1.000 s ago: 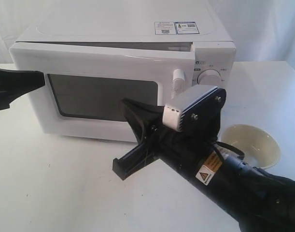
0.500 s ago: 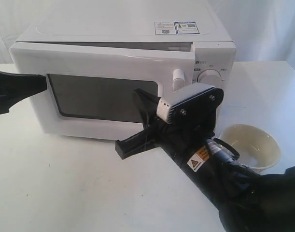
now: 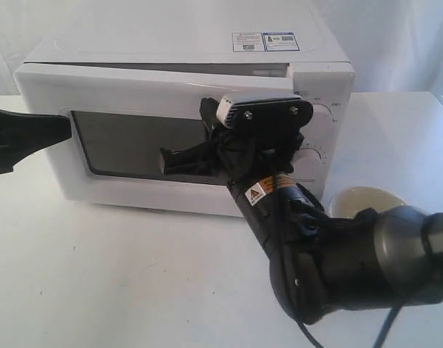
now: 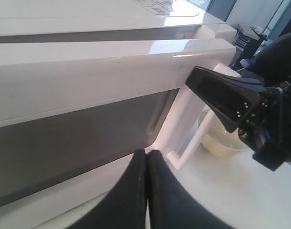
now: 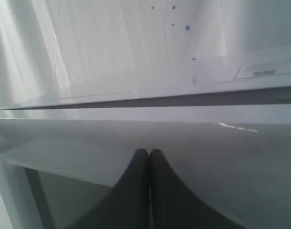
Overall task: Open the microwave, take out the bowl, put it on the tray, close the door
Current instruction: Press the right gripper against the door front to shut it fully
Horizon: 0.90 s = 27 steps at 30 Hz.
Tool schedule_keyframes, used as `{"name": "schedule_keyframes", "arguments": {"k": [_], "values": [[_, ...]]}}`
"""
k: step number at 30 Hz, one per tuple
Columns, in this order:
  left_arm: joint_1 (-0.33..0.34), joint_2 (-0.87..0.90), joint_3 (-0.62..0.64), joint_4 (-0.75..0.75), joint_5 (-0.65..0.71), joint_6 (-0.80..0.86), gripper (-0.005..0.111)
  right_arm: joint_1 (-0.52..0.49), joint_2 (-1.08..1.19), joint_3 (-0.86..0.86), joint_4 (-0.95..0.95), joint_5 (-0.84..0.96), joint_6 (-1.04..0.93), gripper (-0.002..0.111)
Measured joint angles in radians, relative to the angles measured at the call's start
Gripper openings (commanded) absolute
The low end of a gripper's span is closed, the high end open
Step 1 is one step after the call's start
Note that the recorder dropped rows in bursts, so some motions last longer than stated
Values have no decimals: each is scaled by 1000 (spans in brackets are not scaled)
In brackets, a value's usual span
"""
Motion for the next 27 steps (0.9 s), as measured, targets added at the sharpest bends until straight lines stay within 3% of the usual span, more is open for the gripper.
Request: {"name": "schedule_keyframes", "arguments": {"k": [8, 27], "values": [[0, 0, 0, 2, 11, 0, 0, 4, 88, -92, 121, 11, -100, 0], [0, 0, 0, 2, 15, 0, 0, -2, 153, -152, 111, -19, -162, 0]]}}
